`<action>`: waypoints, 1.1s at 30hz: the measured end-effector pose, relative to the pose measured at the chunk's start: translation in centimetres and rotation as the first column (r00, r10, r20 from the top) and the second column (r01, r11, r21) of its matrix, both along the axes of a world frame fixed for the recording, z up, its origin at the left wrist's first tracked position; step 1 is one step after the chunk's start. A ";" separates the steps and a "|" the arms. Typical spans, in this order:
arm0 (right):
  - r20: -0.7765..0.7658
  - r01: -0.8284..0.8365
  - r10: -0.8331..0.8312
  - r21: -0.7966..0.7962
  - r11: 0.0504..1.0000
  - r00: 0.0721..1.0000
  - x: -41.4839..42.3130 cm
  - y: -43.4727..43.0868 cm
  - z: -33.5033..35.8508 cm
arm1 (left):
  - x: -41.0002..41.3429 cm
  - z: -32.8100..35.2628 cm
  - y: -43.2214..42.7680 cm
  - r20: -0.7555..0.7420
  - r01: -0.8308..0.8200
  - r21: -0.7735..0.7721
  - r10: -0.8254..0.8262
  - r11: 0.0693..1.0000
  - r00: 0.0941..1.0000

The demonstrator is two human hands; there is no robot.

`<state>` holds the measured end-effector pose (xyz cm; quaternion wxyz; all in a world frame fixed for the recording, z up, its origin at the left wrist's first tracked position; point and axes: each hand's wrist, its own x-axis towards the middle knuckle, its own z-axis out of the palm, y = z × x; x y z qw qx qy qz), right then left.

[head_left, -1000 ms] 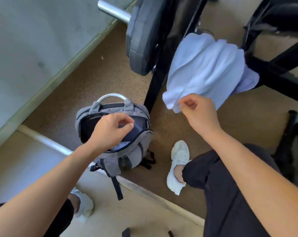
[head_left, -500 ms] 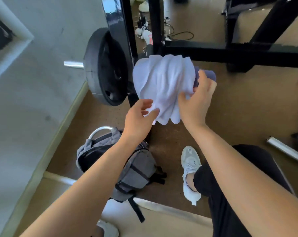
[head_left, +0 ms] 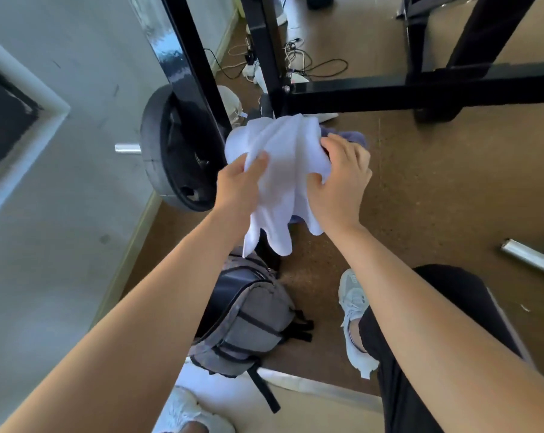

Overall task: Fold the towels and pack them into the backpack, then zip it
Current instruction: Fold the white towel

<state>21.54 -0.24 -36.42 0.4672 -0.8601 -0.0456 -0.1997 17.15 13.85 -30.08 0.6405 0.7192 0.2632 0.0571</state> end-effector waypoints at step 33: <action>-0.188 -0.171 0.106 -0.377 0.910 0.976 -4.3 1.3 1.6 | -24.4 4.5 4.1 -0.328 0.301 0.173 -0.233 0.938 0.916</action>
